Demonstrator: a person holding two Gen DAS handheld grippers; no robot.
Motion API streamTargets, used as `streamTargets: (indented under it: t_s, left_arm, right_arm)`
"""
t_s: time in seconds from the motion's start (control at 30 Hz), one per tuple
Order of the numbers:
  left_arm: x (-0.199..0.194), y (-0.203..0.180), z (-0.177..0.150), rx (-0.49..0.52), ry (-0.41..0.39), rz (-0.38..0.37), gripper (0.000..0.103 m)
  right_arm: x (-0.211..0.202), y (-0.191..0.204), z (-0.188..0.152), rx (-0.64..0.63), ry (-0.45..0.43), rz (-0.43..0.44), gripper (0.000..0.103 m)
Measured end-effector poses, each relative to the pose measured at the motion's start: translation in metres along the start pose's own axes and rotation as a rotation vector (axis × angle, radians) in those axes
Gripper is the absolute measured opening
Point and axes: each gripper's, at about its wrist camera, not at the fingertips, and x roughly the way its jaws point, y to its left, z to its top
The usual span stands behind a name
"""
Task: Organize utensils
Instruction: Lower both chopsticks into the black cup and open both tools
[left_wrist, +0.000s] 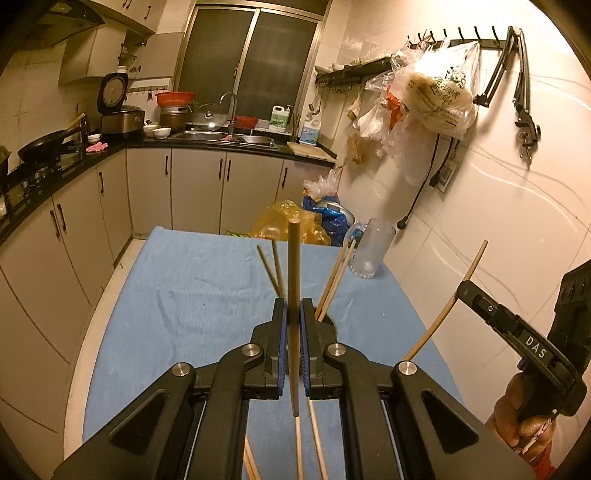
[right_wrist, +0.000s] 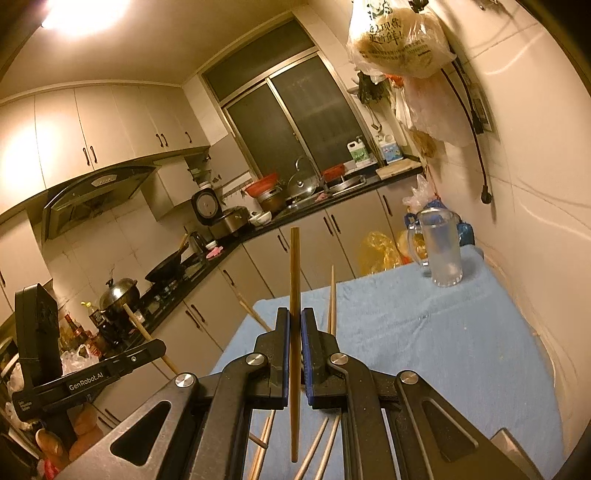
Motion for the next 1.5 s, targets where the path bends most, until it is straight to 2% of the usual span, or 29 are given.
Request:
streamTargets:
  t_s: [0.37,0.53,0.73,1.03,1.23,1.5]
  left_arm:
    - [0.033,-0.002,0.054,-0.049,-0.073,-0.018,0.006]
    - [0.061,0.003,0.064,-0.082,-0.068,-0.028,0.006]
    - [0.102,0.012,0.053,-0.105,0.001,-0.023,0.006]
    - [0.133,0.016,0.032,-0.088,0.065,-0.02,0.006]
    - [0.142,0.018,0.025,-0.088,0.093,-0.007,0.006]
    - [0.137,0.014,0.025,-0.083,0.088,-0.007,0.006]
  right_arm:
    - [0.033,-0.001,0.042,-0.001,-0.073,-0.061,0.006]
    - [0.06,-0.004,0.052,-0.001,-0.079,-0.092,0.006]
    - [0.096,-0.015,0.045,-0.004,-0.033,-0.12,0.006]
    - [0.137,-0.037,0.016,0.028,0.095,-0.123,0.006]
    - [0.147,-0.043,0.006,0.048,0.133,-0.125,0.007]
    - [0.135,-0.043,0.009,0.065,0.121,-0.111,0.008]
